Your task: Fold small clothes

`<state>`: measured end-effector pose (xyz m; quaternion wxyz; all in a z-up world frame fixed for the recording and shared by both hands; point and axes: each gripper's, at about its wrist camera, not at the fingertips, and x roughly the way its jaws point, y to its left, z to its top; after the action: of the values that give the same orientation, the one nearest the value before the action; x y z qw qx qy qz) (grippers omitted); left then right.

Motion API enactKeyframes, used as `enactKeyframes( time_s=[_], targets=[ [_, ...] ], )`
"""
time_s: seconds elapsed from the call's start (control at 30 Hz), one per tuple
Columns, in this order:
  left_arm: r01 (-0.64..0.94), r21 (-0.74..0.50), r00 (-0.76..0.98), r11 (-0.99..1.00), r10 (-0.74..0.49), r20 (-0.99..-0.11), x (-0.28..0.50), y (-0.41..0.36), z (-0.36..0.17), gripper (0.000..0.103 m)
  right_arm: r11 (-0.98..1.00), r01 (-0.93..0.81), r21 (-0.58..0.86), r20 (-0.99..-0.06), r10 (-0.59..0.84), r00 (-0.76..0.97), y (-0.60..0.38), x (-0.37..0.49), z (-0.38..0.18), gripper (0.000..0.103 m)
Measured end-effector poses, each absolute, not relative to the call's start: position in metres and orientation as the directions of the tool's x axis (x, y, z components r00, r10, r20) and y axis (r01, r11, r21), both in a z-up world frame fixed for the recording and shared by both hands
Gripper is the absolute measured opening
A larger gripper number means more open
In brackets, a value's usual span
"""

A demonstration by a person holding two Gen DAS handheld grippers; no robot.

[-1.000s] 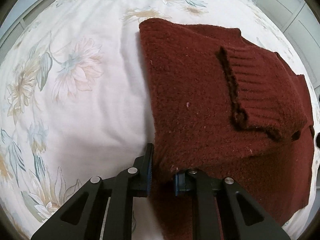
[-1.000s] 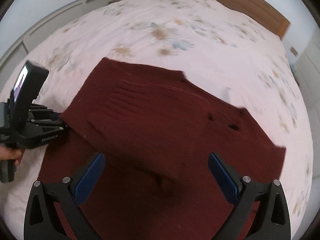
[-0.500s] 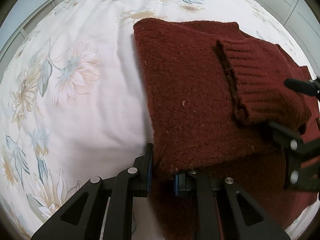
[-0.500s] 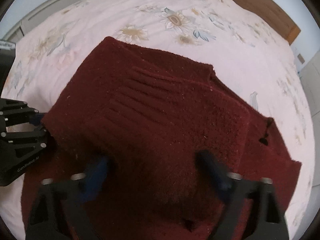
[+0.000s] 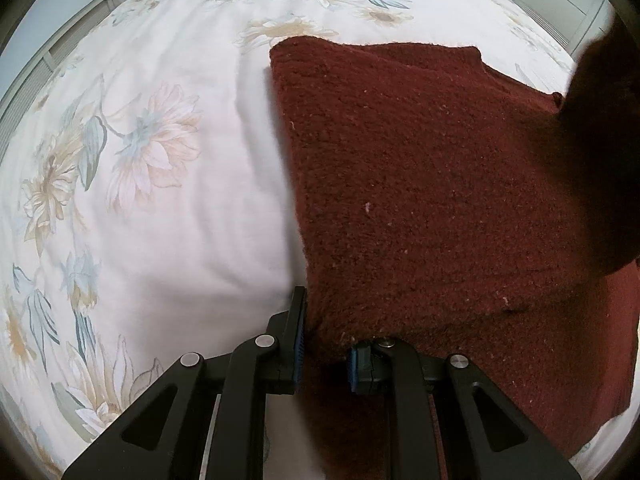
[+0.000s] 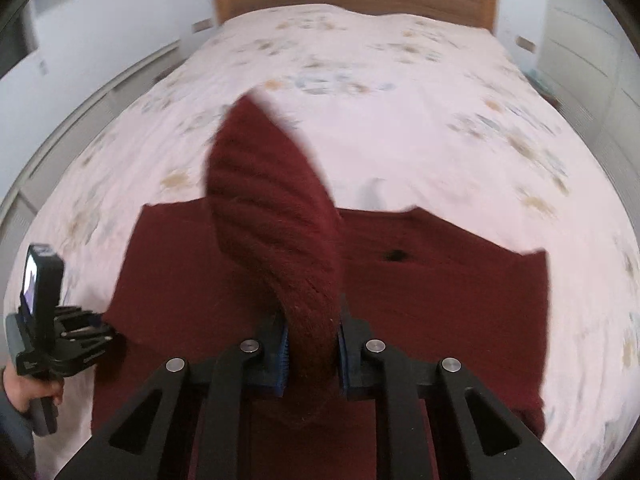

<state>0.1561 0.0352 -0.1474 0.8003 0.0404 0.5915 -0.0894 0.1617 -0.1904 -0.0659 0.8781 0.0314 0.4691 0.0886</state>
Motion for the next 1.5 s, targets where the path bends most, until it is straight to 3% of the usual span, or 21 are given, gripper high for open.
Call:
enactKeyframes(
  time_s=[0.33,0.43,0.73,0.9,1.0,1.07,1.13,1.2,1.3,1.33,1.5],
  targets=[
    [0.182,-0.032,0.274,0.983,-0.082,-0.958,0.164,0.033,-0.149,0.015,0.979,0.033,0.2,-0.88,0.165,0.445,-0.245,0.156,-0.132,0.021],
    [0.175,-0.037,0.27,0.984,-0.084,-0.959,0.166,0.035,-0.15,0.015,0.987,0.068,0.143,-0.896,0.1,0.433,-0.254,0.149,-0.141,0.037],
    [0.162,-0.034,0.263,0.986,-0.076,-0.962,0.172,0.037,-0.15,0.016,0.987,0.129,0.093,-0.908,0.031,0.418,-0.309,0.122,-0.146,0.063],
    [0.156,-0.056,0.258,0.986,-0.095,-0.962,0.17,0.039,-0.143,0.018,0.988,0.139,0.071,-0.898,0.003,0.439,-0.316,0.114,-0.127,0.065],
    [0.131,-0.086,0.245,0.988,-0.117,-0.963,0.167,0.045,-0.132,0.03,0.991,0.111,0.073,-0.878,0.011,0.478,-0.312,0.112,-0.106,0.081],
    [0.128,-0.095,0.266,0.987,-0.126,-0.956,0.162,0.046,-0.116,0.061,0.996,0.068,0.063,-0.862,0.02,0.507,-0.302,0.11,-0.09,0.081],
    [0.149,-0.077,0.304,0.986,-0.12,-0.945,0.158,0.041,-0.099,0.075,0.998,0.032,0.052,-0.851,0.028,0.525,-0.292,0.108,-0.08,0.083],
    [0.172,-0.061,0.341,0.983,-0.118,-0.933,0.155,0.032,-0.082,0.077,0.999,0.004,0.047,-0.846,0.038,0.532,-0.279,0.108,-0.075,0.087],
    [0.205,-0.045,0.363,0.978,-0.119,-0.924,0.154,0.01,-0.072,0.102,0.998,-0.043,0.04,-0.846,0.057,0.53,-0.256,0.109,-0.076,0.097],
    [0.212,-0.038,0.373,0.977,-0.117,-0.92,0.155,0.002,-0.071,0.102,0.998,-0.055,0.034,-0.848,0.058,0.527,-0.249,0.109,-0.078,0.103],
    [0.246,-0.009,0.396,0.969,-0.109,-0.912,0.157,-0.039,-0.093,0.102,0.994,-0.103,0.027,-0.861,0.075,0.502,-0.222,0.114,-0.102,0.103]
  ],
)
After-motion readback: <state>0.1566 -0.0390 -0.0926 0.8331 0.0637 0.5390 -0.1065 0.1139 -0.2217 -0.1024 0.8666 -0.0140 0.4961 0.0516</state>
